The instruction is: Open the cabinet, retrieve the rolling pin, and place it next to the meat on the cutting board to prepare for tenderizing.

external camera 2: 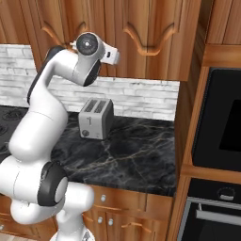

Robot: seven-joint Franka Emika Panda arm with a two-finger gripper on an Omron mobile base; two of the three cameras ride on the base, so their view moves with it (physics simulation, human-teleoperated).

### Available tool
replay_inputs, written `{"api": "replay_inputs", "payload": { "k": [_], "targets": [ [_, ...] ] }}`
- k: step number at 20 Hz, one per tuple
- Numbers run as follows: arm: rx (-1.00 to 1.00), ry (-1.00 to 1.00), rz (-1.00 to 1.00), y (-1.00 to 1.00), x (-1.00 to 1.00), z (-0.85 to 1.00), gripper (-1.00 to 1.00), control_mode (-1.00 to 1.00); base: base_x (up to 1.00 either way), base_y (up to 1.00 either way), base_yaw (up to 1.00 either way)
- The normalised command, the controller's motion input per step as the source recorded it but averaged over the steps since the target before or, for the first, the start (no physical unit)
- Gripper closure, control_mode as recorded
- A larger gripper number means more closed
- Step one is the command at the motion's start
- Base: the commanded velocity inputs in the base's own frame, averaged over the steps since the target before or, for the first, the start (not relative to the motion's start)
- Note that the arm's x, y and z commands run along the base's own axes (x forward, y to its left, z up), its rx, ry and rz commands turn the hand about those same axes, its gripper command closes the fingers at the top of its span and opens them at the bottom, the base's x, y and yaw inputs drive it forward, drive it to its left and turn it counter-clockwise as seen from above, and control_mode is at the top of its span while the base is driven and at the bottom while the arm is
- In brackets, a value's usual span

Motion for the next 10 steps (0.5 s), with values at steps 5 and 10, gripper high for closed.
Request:
{"api": "replay_inputs", "payload": {
  "k": [5,10],
  "targets": [
    [0.0,0.02,0.11,0.15,0.41,-0.05,-1.0,-1.0,0.0,0.0,0.0],
    [0.0,0.05,0.13,0.33,0.43,-0.12,-1.0,-1.0,0.0,0.0,0.0]
  ]
}}
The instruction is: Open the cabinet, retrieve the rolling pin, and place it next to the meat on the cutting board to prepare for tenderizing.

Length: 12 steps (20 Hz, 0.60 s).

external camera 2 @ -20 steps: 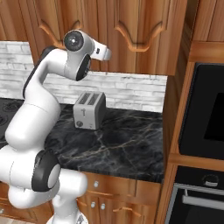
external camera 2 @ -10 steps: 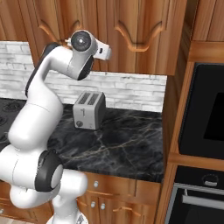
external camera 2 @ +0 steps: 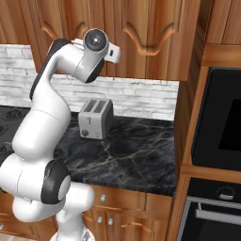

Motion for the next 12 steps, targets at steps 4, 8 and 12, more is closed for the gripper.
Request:
{"api": "replay_inputs", "payload": {
  "k": [4,8,12],
  "targets": [
    [0.0,0.02,0.11,0.27,0.11,-0.1,-1.0,-1.0,0.0,0.0,0.0],
    [0.0,0.04,0.06,0.01,0.57,0.0,-1.0,-1.0,0.0,0.0,0.0],
    [0.0,0.05,0.06,0.0,0.67,0.0,-1.0,-1.0,0.0,0.0,0.0]
  ]
}}
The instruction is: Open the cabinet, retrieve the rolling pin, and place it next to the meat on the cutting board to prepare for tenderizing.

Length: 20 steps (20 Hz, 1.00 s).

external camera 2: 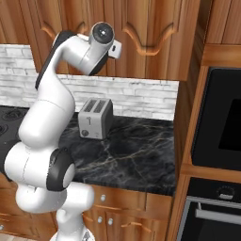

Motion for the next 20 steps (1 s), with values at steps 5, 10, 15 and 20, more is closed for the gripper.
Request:
{"api": "replay_inputs", "payload": {
  "k": [5,10,15,20],
  "targets": [
    [0.01,0.05,0.04,0.0,0.5,-0.01,-1.0,-1.0,0.0,0.0,0.0],
    [0.02,0.01,0.0,0.0,0.07,-0.16,-1.0,-1.0,0.0,0.0,0.0],
    [0.01,0.0,0.0,0.0,0.05,-0.12,-1.0,-1.0,0.0,0.0,0.0],
    [0.0,0.01,0.0,0.0,0.06,0.0,-1.0,-1.0,0.0,0.0,0.0]
  ]
}}
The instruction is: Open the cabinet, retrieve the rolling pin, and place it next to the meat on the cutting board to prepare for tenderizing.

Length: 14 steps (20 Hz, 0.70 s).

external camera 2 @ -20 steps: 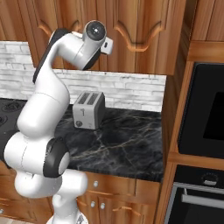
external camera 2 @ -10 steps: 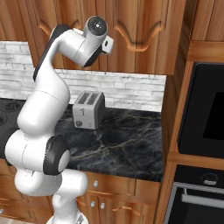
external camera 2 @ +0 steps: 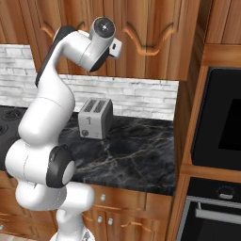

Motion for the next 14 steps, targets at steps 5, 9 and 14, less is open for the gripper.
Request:
{"api": "replay_inputs", "payload": {
  "k": [5,9,14],
  "targets": [
    [0.0,0.0,0.01,0.0,0.11,0.0,-1.0,-1.0,0.0,0.0,0.0],
    [0.0,0.0,0.03,0.0,0.03,0.0,-1.0,-1.0,0.0,0.0,0.0],
    [0.0,0.01,0.04,0.0,0.11,0.0,-1.0,-1.0,0.0,0.0,0.0]
  ]
}}
